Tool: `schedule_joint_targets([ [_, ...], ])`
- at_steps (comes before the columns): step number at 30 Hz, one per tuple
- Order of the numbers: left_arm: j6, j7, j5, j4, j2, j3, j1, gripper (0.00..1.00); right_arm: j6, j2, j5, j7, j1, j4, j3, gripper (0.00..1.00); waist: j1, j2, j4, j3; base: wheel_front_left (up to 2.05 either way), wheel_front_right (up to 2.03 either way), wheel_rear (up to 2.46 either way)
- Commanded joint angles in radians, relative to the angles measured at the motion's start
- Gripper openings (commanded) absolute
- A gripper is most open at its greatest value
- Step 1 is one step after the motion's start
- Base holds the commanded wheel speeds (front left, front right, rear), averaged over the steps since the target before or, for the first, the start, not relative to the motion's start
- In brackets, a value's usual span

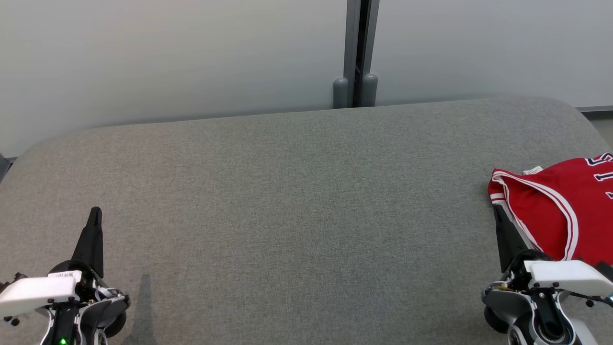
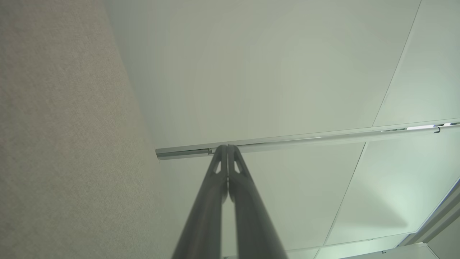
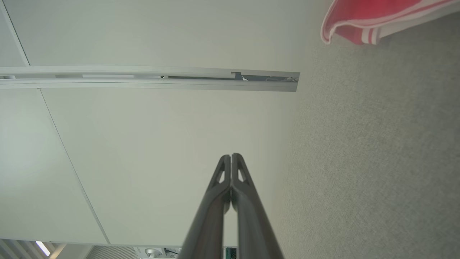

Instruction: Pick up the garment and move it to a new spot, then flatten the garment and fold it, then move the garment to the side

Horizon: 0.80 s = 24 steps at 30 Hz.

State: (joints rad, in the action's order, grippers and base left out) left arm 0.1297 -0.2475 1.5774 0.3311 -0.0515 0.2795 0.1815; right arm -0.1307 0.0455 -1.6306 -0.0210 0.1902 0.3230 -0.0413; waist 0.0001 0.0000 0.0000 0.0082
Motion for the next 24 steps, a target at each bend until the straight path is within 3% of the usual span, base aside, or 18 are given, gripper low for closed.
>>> schedule_joint_targets([
  [1, 0.006, -0.005, 0.0, -0.001, -0.002, 0.005, 0.016, 0.0, 0.0, 0.009, -0.005, -0.003, 0.004, 0.0, 0.001, 0.0, -0.0001, 0.0, 0.0, 0.0, 0.0, 0.0, 0.0],
  [24, 0.006, -0.005, -0.001, -0.001, -0.001, 0.006, 0.017, 0.0, 0.0, 0.009, -0.005, -0.003, 0.004, 0.0, 0.0, 0.0, -0.0001, 0.0, 0.0, 0.0, 0.0, 0.0, 0.0],
])
